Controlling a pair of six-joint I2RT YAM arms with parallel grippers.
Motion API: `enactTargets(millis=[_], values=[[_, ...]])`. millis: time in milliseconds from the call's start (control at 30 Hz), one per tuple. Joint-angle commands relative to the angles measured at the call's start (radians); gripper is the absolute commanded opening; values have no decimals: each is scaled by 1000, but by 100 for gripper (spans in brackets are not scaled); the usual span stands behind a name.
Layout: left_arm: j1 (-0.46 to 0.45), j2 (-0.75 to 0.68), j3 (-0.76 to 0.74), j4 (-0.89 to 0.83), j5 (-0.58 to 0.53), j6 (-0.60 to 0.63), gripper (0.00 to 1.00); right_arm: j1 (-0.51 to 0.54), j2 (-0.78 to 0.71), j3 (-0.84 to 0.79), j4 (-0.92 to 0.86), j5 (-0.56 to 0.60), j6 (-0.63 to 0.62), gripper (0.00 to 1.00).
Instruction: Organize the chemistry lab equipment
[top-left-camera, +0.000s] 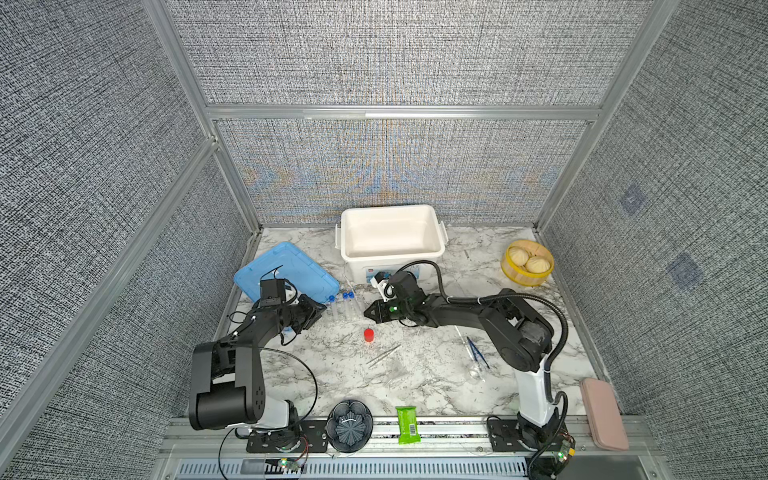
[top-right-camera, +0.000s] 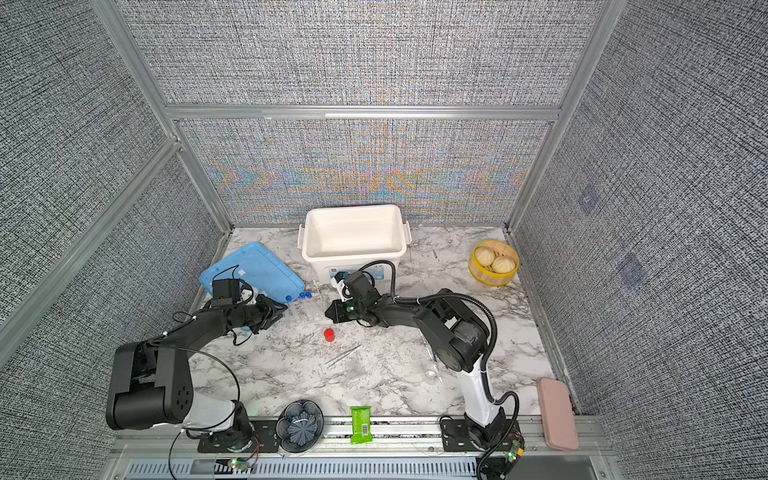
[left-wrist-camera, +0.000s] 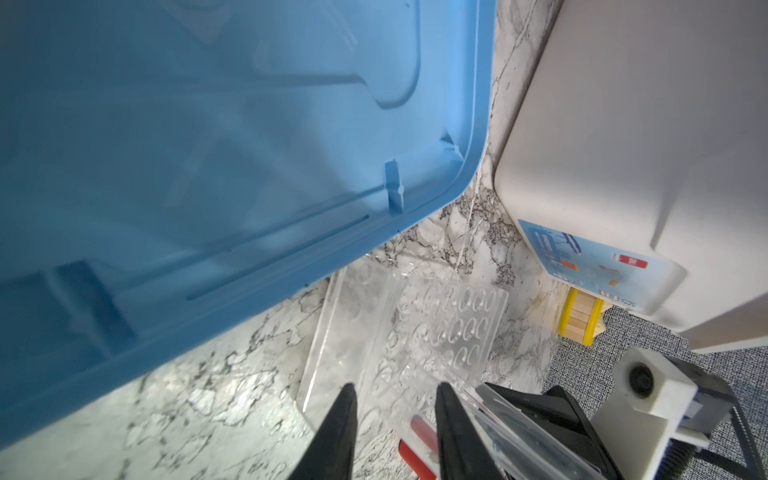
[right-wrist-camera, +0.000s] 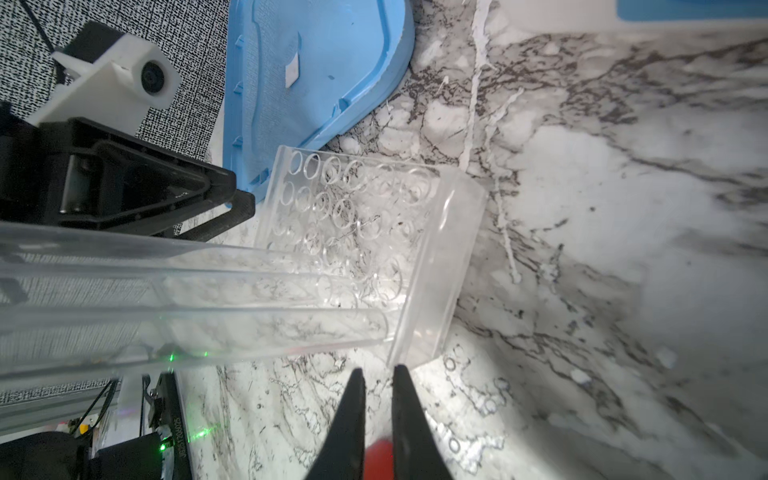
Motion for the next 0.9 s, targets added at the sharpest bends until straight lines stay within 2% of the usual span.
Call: enactTargets(millis=[0,133,233,500,867], values=[[1,-1,7,-7,-8,20,34,-1,-36,-19,2,47,-30,18],[0,10,14,-14,-21,27,34,-2,-87,-28,-28,88,-116,31],[-1,36,26,-8,-24,30,33,-5,-94,-21,-29,89,-160,35],[-11,79,48,-2,-20,44,28,-19,-12,57,-51,112,-86,33],[-33,129,80,-11,-18,70,21,0,82,110,-16,154,18,25]])
